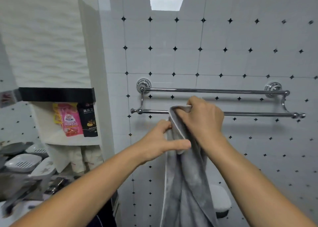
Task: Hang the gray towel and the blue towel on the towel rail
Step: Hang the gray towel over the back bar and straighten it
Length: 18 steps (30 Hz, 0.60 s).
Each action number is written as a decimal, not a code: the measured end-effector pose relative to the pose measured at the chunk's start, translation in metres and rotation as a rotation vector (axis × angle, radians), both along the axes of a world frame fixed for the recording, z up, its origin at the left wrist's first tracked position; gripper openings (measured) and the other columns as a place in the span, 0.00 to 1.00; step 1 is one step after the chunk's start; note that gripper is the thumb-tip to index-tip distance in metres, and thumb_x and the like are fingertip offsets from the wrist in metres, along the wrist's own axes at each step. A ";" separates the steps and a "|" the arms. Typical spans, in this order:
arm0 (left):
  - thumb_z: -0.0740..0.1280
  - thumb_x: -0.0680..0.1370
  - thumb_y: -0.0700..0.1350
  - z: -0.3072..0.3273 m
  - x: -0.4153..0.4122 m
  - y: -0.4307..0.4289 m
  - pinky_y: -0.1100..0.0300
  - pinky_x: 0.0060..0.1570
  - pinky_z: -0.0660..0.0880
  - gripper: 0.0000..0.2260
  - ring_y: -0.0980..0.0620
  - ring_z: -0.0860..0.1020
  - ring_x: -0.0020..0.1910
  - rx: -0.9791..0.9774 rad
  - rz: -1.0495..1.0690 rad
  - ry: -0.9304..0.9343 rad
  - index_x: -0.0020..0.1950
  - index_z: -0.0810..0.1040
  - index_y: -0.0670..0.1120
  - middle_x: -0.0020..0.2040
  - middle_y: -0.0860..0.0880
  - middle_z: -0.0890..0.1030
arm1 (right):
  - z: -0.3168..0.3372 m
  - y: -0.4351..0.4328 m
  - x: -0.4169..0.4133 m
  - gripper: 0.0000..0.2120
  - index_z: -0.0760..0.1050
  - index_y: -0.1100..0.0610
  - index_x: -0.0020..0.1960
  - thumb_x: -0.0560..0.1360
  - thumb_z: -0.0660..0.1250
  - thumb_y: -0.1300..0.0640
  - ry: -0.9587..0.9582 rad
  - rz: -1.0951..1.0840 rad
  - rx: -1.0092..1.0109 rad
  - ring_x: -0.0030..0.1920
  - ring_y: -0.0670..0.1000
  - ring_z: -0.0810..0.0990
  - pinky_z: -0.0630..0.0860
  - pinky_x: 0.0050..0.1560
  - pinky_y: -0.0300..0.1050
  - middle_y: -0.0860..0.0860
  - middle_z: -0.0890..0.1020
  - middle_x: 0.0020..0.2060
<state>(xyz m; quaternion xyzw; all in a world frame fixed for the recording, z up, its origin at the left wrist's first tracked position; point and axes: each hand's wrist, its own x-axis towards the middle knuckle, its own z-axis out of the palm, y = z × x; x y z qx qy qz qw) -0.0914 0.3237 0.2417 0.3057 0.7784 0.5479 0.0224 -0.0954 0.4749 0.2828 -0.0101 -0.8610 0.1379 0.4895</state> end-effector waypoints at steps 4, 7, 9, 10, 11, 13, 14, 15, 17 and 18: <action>0.72 0.72 0.45 -0.004 -0.008 0.014 0.54 0.41 0.78 0.06 0.49 0.81 0.38 0.054 0.300 0.076 0.38 0.80 0.44 0.37 0.48 0.84 | -0.003 -0.003 0.000 0.16 0.72 0.52 0.35 0.70 0.69 0.40 0.020 -0.051 0.079 0.40 0.59 0.81 0.58 0.32 0.44 0.54 0.82 0.37; 0.65 0.79 0.41 0.000 -0.022 -0.003 0.61 0.38 0.72 0.12 0.50 0.77 0.36 0.156 0.320 -0.086 0.37 0.80 0.42 0.35 0.47 0.81 | -0.008 0.022 -0.001 0.24 0.67 0.55 0.32 0.66 0.67 0.34 -0.087 -0.075 -0.008 0.37 0.58 0.77 0.55 0.29 0.43 0.49 0.74 0.29; 0.64 0.80 0.41 0.009 -0.026 -0.015 0.66 0.35 0.73 0.12 0.52 0.78 0.34 0.205 0.217 -0.180 0.41 0.81 0.39 0.34 0.47 0.83 | -0.016 0.045 -0.002 0.27 0.68 0.54 0.29 0.62 0.70 0.31 -0.223 0.069 -0.131 0.38 0.55 0.73 0.58 0.30 0.42 0.47 0.73 0.31; 0.64 0.80 0.41 0.015 -0.027 -0.019 0.65 0.35 0.75 0.11 0.53 0.79 0.34 0.225 0.173 -0.202 0.43 0.82 0.38 0.35 0.47 0.84 | -0.023 0.057 -0.004 0.26 0.69 0.54 0.27 0.61 0.74 0.33 -0.301 0.209 -0.219 0.42 0.53 0.74 0.63 0.33 0.43 0.48 0.75 0.37; 0.65 0.79 0.40 0.020 -0.029 -0.022 0.64 0.36 0.76 0.10 0.52 0.81 0.35 0.241 0.141 -0.210 0.44 0.83 0.36 0.37 0.46 0.84 | -0.031 0.068 -0.005 0.23 0.73 0.52 0.27 0.59 0.78 0.35 -0.386 0.364 -0.319 0.49 0.51 0.74 0.67 0.41 0.43 0.48 0.76 0.44; 0.66 0.78 0.40 0.030 -0.035 -0.023 0.62 0.40 0.78 0.09 0.49 0.81 0.39 0.264 0.097 -0.208 0.48 0.82 0.33 0.40 0.43 0.84 | -0.052 0.082 -0.006 0.16 0.81 0.47 0.33 0.56 0.80 0.37 -0.627 0.621 -0.448 0.63 0.46 0.69 0.65 0.59 0.42 0.45 0.73 0.61; 0.67 0.78 0.39 0.036 -0.035 -0.023 0.60 0.42 0.77 0.10 0.47 0.81 0.41 0.268 0.079 -0.212 0.50 0.81 0.32 0.42 0.41 0.84 | -0.065 0.086 -0.007 0.15 0.84 0.45 0.37 0.56 0.80 0.38 -0.765 0.700 -0.460 0.67 0.45 0.66 0.63 0.64 0.44 0.43 0.69 0.65; 0.67 0.78 0.39 0.041 -0.036 -0.024 0.58 0.43 0.76 0.12 0.46 0.80 0.43 0.270 0.059 -0.211 0.52 0.79 0.30 0.43 0.39 0.83 | -0.080 0.090 -0.008 0.16 0.84 0.44 0.41 0.57 0.80 0.39 -0.883 0.729 -0.448 0.69 0.44 0.66 0.62 0.66 0.44 0.43 0.68 0.68; 0.67 0.77 0.39 0.050 -0.041 -0.029 0.58 0.43 0.76 0.11 0.46 0.80 0.44 0.260 0.013 -0.193 0.50 0.80 0.31 0.43 0.40 0.83 | -0.110 0.096 -0.013 0.20 0.82 0.45 0.46 0.57 0.79 0.40 -1.045 0.663 -0.371 0.66 0.45 0.71 0.65 0.66 0.44 0.44 0.71 0.66; 0.67 0.77 0.39 0.056 -0.043 -0.034 0.61 0.42 0.78 0.08 0.48 0.81 0.42 0.233 0.000 -0.183 0.47 0.83 0.35 0.42 0.43 0.85 | -0.122 0.100 -0.015 0.22 0.81 0.49 0.45 0.57 0.79 0.40 -1.094 0.600 -0.321 0.61 0.46 0.75 0.68 0.64 0.45 0.45 0.75 0.62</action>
